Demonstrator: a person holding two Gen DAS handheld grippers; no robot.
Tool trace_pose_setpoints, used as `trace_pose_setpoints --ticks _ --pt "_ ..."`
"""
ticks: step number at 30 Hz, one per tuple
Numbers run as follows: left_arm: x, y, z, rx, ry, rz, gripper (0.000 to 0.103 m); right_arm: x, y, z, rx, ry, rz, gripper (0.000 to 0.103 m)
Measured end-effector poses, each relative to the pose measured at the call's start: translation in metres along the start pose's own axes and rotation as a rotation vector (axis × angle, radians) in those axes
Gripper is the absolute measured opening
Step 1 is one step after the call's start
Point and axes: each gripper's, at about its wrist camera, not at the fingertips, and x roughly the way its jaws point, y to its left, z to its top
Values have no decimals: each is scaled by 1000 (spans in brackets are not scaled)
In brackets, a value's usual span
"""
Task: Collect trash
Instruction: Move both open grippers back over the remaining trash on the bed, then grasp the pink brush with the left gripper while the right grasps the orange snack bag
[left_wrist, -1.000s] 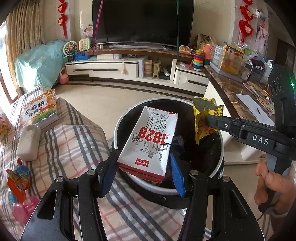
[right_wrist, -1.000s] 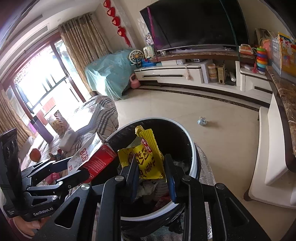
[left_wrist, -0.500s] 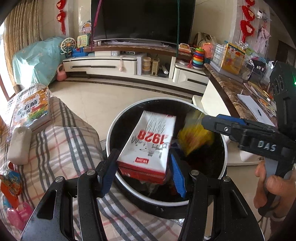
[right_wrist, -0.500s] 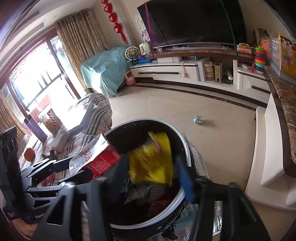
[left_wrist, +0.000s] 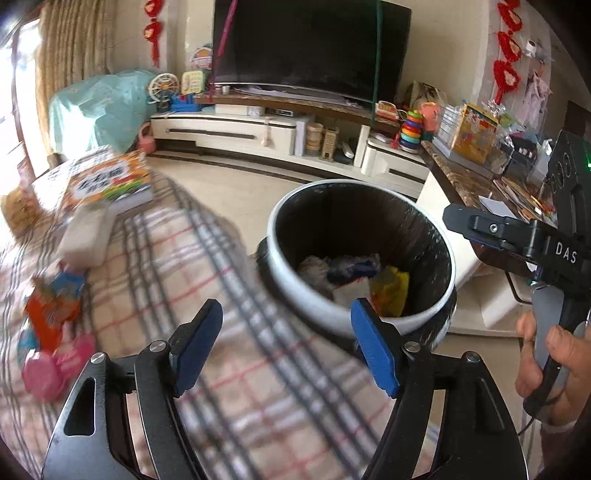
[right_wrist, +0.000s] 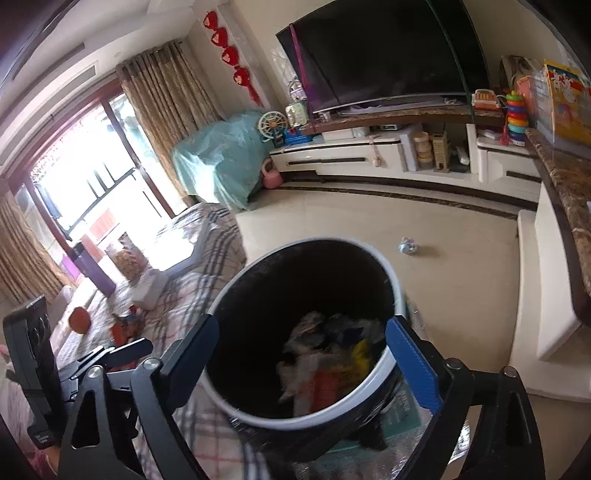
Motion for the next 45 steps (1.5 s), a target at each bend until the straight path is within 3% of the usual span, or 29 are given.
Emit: trace_pose_setpoints --ticks 14,25,38,45 --pt "-59 71 -58 -128 -33 114 75 3 71 -39 -56 54 116 95" --pt "-79 140 -94 -244 -13 185 75 28 127 -65 -126 127 177 95" --pt "-63 179 -76 -134 2 194 79 48 159 -64 -163 147 206 95" --pt "-31 187 -64 -45 61 196 79 61 165 -57 -150 155 214 95"
